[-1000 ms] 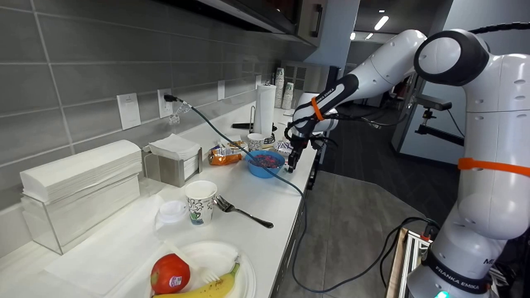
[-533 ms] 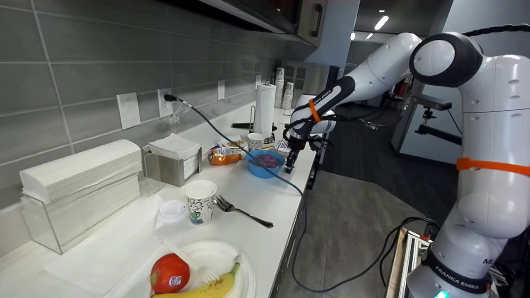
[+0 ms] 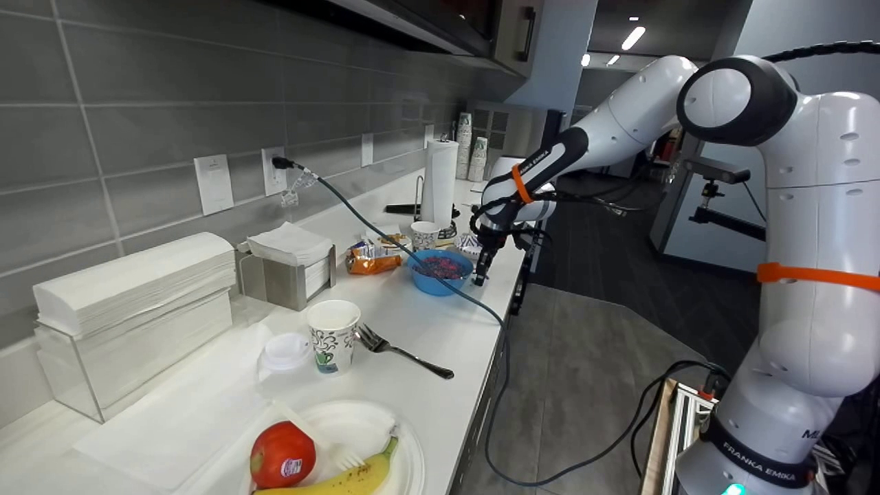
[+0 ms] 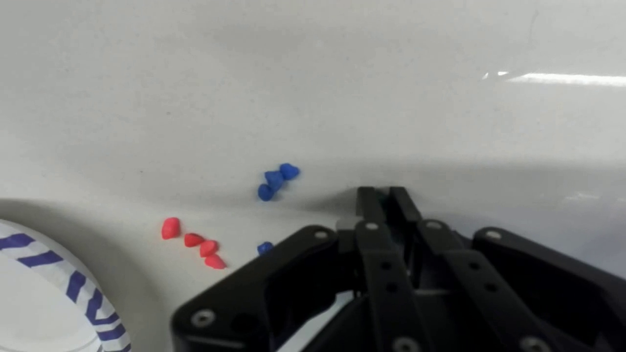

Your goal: Put the blue cereal from the countertop inside the blue bowl.

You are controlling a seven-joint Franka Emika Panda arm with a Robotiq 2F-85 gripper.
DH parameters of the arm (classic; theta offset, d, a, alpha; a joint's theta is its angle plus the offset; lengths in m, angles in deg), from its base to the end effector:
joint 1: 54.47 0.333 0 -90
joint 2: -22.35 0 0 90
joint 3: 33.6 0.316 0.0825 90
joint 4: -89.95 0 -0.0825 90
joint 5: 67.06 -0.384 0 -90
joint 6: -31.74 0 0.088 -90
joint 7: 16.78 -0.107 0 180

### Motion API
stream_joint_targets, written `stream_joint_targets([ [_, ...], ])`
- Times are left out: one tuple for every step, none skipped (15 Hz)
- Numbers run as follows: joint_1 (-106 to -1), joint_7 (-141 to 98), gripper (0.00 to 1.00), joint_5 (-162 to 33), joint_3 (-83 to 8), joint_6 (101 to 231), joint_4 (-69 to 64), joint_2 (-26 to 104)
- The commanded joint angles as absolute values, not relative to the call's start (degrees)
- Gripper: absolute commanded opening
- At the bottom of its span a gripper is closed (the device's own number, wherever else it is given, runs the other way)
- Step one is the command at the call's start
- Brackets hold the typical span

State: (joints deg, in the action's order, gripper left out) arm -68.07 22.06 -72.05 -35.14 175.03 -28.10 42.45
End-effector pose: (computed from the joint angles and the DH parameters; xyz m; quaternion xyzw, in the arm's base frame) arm 0.5800 -0.1571 0.2718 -0.9836 -0.1730 -0.0505 0.0001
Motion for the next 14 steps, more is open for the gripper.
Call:
stream_joint_targets([
  [-68.0,21.9,0.03,-69.7,-35.7,175.3,-27.3,44.1],
  [-68.0,21.7,0.02,-69.2,-35.8,175.2,-27.2,44.1],
  [-68.0,21.6,0.02,-68.9,-35.9,175.3,-27.2,44.1],
  [-67.9,21.2,0.02,-68.7,-35.8,175.1,-27.3,43.8],
  [-67.9,21.3,0.02,-68.9,-35.7,175.1,-27.4,43.5],
  [-67.9,21.2,0.02,-69.1,-35.5,175.1,-27.5,43.2],
  [-67.9,21.2,0.02,-69.7,-35.2,174.9,-27.7,42.6],
  [-67.8,20.8,0.02,-69.7,-35.2,174.8,-27.9,42.3],
  [-67.5,20.0,0.02,-69.4,-35.4,174.7,-28.1,41.8],
  [-67.3,19.4,0.02,-69.3,-35.5,174.9,-28.3,41.4],
  [-67.1,18.9,0.02,-69.2,-35.6,175.2,-28.5,41.0],
  [-67.0,18.1,0.02,-69.2,-35.7,175.1,-28.6,40.5],
  [-66.9,17.5,0.02,-69.2,-35.8,175.3,-28.6,40.0],
  [-66.8,16.7,0.02,-69.0,-35.9,175.4,-28.7,39.4],
])
